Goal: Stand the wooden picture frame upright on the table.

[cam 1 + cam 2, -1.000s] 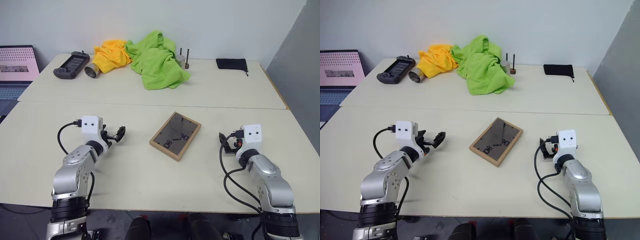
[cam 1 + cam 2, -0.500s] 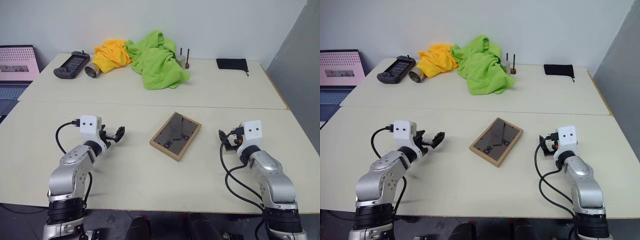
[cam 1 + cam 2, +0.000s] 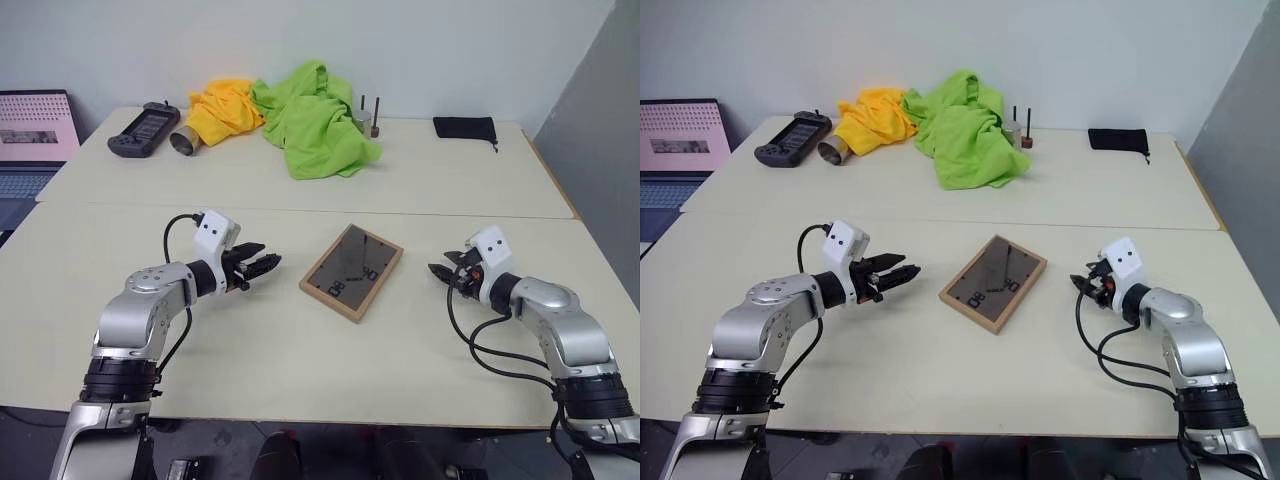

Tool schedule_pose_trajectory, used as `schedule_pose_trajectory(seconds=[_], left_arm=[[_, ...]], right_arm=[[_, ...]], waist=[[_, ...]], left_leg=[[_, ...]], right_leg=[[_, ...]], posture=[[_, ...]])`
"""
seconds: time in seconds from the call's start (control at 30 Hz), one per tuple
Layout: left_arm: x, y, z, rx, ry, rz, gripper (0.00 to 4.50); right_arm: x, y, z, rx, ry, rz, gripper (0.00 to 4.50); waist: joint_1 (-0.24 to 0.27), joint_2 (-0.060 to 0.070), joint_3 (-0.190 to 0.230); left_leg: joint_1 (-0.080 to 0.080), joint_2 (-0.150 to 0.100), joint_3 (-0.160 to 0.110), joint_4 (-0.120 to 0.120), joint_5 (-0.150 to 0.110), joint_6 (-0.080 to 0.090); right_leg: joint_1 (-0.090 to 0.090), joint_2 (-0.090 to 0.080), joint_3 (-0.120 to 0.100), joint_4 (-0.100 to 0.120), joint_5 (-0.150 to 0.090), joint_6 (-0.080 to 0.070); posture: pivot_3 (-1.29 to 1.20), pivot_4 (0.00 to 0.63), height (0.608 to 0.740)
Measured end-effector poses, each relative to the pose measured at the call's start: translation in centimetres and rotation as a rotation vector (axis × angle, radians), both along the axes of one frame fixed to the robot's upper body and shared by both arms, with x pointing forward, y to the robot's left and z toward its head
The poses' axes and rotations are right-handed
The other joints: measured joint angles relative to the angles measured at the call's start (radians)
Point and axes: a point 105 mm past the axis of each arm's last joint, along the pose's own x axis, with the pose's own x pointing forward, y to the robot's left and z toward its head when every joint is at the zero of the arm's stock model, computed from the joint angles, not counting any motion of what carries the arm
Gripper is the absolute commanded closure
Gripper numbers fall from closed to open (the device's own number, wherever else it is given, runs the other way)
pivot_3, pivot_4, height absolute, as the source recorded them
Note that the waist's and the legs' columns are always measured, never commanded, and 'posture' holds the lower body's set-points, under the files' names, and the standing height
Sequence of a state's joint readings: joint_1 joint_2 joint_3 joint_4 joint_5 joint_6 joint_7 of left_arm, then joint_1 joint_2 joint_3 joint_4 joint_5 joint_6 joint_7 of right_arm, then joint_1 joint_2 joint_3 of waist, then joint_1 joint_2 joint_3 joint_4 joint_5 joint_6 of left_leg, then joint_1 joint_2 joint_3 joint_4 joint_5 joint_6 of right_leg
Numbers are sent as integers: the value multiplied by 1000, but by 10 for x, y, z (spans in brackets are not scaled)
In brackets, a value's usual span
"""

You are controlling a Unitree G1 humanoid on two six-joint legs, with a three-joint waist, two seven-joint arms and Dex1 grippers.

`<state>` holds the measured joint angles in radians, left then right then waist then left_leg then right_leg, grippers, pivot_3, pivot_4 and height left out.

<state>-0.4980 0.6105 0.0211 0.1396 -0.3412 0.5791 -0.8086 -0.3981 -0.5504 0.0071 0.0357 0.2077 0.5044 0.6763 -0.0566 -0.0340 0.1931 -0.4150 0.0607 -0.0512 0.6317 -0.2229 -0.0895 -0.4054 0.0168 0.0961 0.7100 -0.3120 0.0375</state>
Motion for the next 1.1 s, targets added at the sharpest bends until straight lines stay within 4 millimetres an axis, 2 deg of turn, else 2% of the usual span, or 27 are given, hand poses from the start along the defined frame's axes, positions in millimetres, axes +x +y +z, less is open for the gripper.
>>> schedule_pose_trajectory(seconds=[0.13,0.17,0.27,0.4,0.57,0.8,1.1], left_arm=[[8,-12,-9,16,15,-57,3538],[9,-16,-11,16,16,-68,3857],[9,-25,-20,15,33,-95,4459],[9,-27,-20,22,34,-116,4459],[9,-33,-18,12,30,-138,4459],[4,-44,-21,27,49,-179,4459],[-25,-51,-24,59,102,-274,4459]], right_arm=[[6,13,-5,-29,10,32,4018],[6,17,-6,-32,8,43,4378],[6,27,-9,-37,12,65,4500],[5,32,-12,-44,14,71,4500],[5,54,-16,-19,23,117,4500],[14,72,-8,-18,-1,137,4500],[20,80,-7,-3,3,137,4500]], waist=[[0,0,0],[0,0,0],[0,0,0],[0,0,0],[0,0,0],[-1,0,0],[-1,0,0]], left_leg=[[0,0,0,1,0,0],[0,0,0,1,0,0],[-1,0,0,2,0,0],[-1,0,0,2,0,0],[-1,0,0,3,0,0],[-1,0,-1,3,0,0],[-1,0,-1,3,0,0]], right_leg=[[0,0,0,1,0,0],[0,0,0,1,0,0],[0,0,0,1,0,0],[0,0,0,1,0,0],[0,0,0,2,0,0],[0,0,0,3,0,0],[0,0,0,3,0,0]], posture=[[0,150,740],[0,150,740],[0,150,740],[0,150,740],[0,150,740],[0,150,740],[0,150,740]])
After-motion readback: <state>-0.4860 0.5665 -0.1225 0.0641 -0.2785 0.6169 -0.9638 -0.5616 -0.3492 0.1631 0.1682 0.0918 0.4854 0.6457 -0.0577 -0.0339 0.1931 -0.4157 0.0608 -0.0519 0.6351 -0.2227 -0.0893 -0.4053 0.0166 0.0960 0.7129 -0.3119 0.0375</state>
